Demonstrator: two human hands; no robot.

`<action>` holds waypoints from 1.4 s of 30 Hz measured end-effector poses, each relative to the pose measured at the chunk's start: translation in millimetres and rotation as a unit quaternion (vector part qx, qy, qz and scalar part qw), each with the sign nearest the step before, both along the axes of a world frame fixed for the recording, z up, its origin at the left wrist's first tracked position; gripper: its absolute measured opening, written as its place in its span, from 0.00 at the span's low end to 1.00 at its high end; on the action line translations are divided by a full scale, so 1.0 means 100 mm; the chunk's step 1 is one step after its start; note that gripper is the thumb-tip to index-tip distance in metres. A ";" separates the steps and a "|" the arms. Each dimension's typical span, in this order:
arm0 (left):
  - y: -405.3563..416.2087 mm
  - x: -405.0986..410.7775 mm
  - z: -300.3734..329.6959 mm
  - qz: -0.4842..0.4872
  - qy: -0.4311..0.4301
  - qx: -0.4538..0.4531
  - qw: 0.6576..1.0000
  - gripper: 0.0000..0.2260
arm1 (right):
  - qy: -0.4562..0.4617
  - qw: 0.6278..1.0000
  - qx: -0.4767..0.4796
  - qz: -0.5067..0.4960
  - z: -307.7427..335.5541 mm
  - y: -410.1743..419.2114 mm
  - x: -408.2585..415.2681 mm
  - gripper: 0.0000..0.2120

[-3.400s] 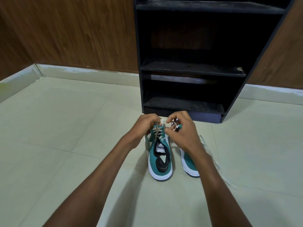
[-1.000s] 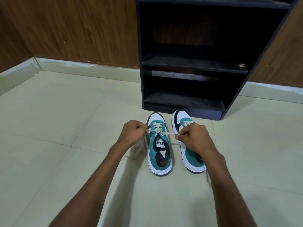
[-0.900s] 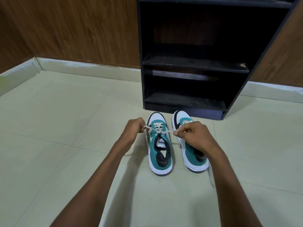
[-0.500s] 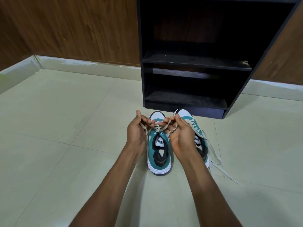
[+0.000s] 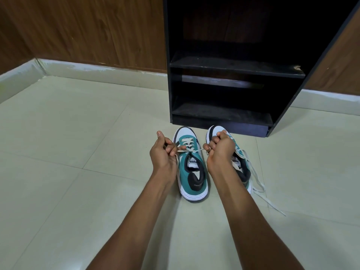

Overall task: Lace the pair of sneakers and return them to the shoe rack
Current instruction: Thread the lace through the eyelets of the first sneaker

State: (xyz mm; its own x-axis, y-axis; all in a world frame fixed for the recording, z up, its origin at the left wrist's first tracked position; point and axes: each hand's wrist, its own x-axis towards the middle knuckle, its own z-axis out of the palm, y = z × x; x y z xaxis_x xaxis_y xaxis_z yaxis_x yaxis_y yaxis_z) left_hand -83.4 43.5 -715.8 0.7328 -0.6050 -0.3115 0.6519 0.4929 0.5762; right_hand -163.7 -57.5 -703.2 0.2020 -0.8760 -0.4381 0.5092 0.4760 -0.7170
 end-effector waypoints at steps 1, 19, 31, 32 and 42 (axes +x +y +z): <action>0.01 -0.04 0.00 0.003 -0.010 0.012 1.000 0.21 | 0.028 1.000 -0.011 0.006 0.01 -0.04 0.05 0.16; 0.18 -0.31 -0.07 0.092 -0.003 0.174 0.980 0.22 | 0.270 0.959 -0.059 0.069 -0.31 -0.55 0.50 0.14; 0.23 -0.23 -0.10 0.077 0.008 0.208 0.975 0.21 | 0.323 0.940 -0.099 0.050 -0.27 -0.54 0.47 0.13; 0.23 -0.23 -0.09 0.078 0.009 0.210 0.974 0.22 | 0.323 0.940 -0.100 0.045 -0.26 -0.53 0.48 0.13; 0.32 -0.06 -0.05 -0.001 -0.039 0.205 0.978 0.24 | 0.214 0.947 -0.150 0.185 0.08 -0.32 0.11 0.10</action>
State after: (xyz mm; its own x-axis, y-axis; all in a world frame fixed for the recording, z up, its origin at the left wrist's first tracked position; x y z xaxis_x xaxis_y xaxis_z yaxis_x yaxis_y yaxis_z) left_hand -89.7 75.1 -721.1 0.7625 -0.4427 -0.4718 0.5991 0.2080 0.7731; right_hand -152.8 -89.6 -695.3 0.3791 -0.8784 -0.2911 -0.0201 0.3067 -0.9516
